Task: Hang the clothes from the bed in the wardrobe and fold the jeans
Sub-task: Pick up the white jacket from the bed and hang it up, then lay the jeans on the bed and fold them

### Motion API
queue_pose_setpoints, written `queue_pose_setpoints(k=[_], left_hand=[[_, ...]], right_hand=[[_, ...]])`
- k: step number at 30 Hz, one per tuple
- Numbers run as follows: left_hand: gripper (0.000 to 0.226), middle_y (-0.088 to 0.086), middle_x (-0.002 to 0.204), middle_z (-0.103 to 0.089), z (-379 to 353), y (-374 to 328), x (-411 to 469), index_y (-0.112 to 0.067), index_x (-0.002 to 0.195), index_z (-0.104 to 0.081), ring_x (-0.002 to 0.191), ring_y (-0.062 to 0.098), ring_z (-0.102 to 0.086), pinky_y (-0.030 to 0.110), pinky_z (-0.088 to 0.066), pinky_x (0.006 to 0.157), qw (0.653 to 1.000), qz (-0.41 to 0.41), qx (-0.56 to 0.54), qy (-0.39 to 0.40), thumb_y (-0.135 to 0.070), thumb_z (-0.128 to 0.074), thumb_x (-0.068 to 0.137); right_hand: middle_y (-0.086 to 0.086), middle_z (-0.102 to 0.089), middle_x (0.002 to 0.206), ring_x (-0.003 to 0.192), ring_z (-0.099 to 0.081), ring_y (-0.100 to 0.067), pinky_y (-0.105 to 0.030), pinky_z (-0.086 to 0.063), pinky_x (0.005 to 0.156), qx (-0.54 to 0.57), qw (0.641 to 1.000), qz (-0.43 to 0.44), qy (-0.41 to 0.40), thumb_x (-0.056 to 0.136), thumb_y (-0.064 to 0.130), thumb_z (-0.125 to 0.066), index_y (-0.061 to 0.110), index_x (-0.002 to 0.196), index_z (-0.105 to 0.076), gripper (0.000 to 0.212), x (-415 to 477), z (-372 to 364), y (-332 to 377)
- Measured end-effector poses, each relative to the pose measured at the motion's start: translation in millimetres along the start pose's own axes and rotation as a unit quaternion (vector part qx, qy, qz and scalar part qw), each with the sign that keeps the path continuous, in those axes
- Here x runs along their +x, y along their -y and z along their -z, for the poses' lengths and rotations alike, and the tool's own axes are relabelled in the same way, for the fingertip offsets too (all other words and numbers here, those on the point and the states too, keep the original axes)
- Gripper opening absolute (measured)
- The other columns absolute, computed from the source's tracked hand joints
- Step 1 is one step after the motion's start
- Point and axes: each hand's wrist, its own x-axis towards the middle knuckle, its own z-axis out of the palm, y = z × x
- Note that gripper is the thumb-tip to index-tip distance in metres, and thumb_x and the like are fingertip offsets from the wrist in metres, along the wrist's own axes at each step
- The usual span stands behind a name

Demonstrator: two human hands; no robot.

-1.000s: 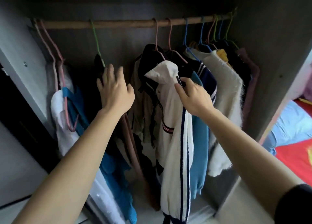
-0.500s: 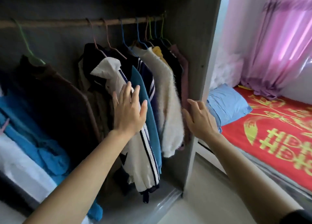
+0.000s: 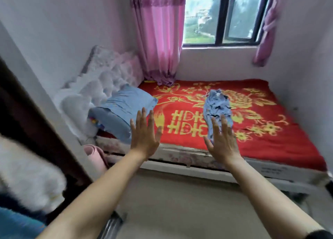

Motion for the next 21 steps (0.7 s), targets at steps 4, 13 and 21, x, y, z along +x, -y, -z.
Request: queue_pose_setpoints(k=[4, 13, 21], left_hand=[[0.070, 0.015, 0.164, -0.003, -52.1, -65.1, 43.7, -0.016, 0.158, -0.010, 0.151, 0.032, -0.005, 0.057, -0.007, 0.119, 0.997, -0.055, -0.006, 0.048, -0.051, -0.031, 0.101], [0.073, 0.012, 0.165, -0.001, -151.6, -91.2, 181.9, -0.016, 0.157, -0.013, 0.151, 0.031, -0.003, 0.055, -0.004, 0.119, 0.989, -0.124, -0.040, 0.063, -0.051, -0.035, 0.098], [0.070, 0.014, 0.164, -0.006, -212.8, -80.4, 348.4, -0.016, 0.157, -0.011, 0.150, 0.033, -0.011, 0.055, -0.007, 0.118, 0.986, -0.136, -0.064, 0.077, -0.052, -0.029, 0.099]], right_hand=[[-0.019, -0.007, 0.162, 0.147, -0.017, -0.039, -0.056, -0.030, 0.115, -0.031, 0.998, -0.058, 0.017, 0.092, 0.049, -0.061, 0.012, 0.157, -0.019, 0.086, 14.4, -2.1, -81.5], [-0.017, 0.006, 0.163, 0.150, -0.008, -0.037, -0.050, -0.019, 0.120, -0.028, 0.992, -0.109, 0.052, 0.093, 0.051, -0.058, 0.019, 0.159, -0.002, 0.092, 116.8, -67.1, -134.3], [-0.018, -0.002, 0.163, 0.150, -0.013, -0.036, -0.050, -0.024, 0.119, -0.044, 0.988, -0.141, 0.049, 0.093, 0.048, -0.059, 0.020, 0.158, -0.003, 0.090, 262.1, -98.2, -164.1]])
